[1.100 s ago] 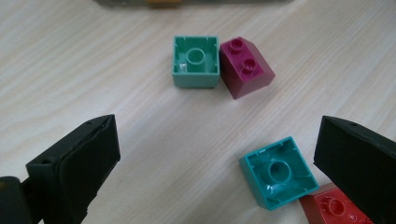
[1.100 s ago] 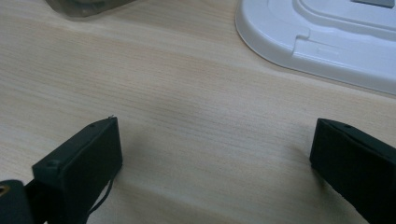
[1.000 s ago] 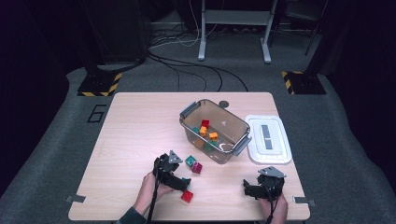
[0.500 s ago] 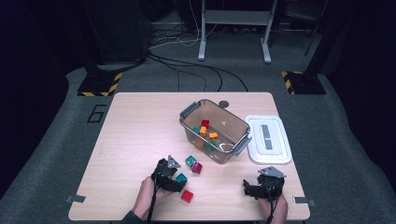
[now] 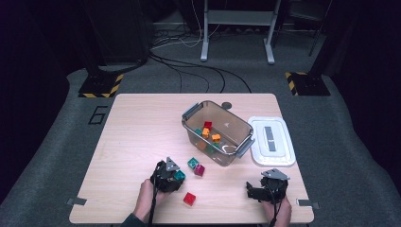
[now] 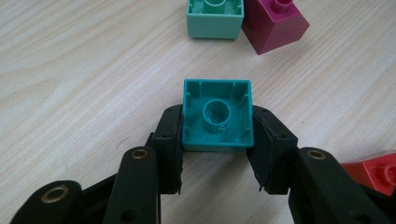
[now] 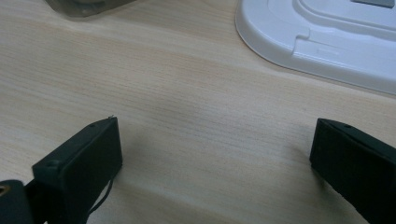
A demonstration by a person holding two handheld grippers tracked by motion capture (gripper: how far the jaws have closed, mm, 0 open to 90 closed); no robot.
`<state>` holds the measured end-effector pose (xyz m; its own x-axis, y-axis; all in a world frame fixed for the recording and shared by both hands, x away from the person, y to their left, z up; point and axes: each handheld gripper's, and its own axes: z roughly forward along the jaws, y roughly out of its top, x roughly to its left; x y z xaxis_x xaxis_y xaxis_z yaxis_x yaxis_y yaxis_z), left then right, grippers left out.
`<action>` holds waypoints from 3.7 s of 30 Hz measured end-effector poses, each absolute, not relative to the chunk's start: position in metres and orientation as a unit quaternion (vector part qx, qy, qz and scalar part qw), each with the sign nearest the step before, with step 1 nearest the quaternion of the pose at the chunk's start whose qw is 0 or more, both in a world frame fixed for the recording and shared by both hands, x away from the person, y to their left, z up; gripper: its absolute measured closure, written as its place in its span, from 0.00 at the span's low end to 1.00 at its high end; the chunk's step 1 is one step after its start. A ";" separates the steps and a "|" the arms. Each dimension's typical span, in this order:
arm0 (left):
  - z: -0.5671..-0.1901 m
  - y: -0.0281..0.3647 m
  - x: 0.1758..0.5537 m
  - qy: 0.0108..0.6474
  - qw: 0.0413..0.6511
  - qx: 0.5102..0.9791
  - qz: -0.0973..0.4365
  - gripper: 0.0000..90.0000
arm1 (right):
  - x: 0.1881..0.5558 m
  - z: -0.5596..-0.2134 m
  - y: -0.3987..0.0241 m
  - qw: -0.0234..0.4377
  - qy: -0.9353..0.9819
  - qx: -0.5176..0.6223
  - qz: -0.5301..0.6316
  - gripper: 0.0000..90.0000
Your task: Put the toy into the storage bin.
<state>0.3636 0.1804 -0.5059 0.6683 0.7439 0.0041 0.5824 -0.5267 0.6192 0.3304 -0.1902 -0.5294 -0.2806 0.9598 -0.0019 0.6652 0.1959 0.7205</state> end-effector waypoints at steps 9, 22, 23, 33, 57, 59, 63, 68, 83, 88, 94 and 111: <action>-0.486 0.185 0.372 0.381 0.313 0.858 0.147 0.65 | 0.330 -0.529 -0.190 0.236 0.737 0.552 0.313 0.01; -0.444 0.194 0.389 0.374 0.338 0.847 0.169 0.65 | 0.330 -0.529 -0.190 0.236 0.737 0.552 0.313 0.01; -0.440 0.194 0.390 0.376 0.338 0.845 0.174 0.65 | 0.330 -0.529 -0.190 0.236 0.737 0.551 0.313 0.01; -0.398 0.199 0.409 0.366 0.349 0.836 0.212 0.65 | 0.330 -0.529 -0.190 0.236 0.737 0.551 0.313 0.01; -0.344 0.184 0.450 0.346 0.357 0.833 0.243 0.65 | 0.330 -0.529 -0.190 0.236 0.737 0.552 0.313 0.01; -0.342 0.182 0.454 0.344 0.356 0.834 0.245 0.65 | 0.330 -0.529 -0.190 0.235 0.737 0.552 0.313 0.01; -0.338 0.177 0.466 0.345 0.350 0.836 0.244 0.65 | 0.330 -0.529 -0.190 0.236 0.737 0.551 0.313 0.01; -0.336 0.169 0.479 0.343 0.353 0.837 0.239 0.65 | 0.330 -0.529 -0.190 0.235 0.736 0.552 0.313 0.01; -0.343 0.140 0.509 0.332 0.341 0.853 0.216 0.65 | 0.330 -0.529 -0.190 0.236 0.735 0.553 0.313 0.01; -0.350 0.134 0.517 0.336 0.342 0.854 0.203 0.65 | 0.330 -0.529 -0.190 0.236 0.737 0.551 0.313 0.01; -0.358 0.128 0.523 0.337 0.332 0.859 0.196 0.64 | 0.330 -0.529 -0.190 0.235 0.737 0.551 0.313 0.01; -0.351 0.140 0.509 0.354 0.345 0.846 0.199 0.05 | 0.330 -0.529 -0.190 0.236 0.737 0.551 0.313 0.01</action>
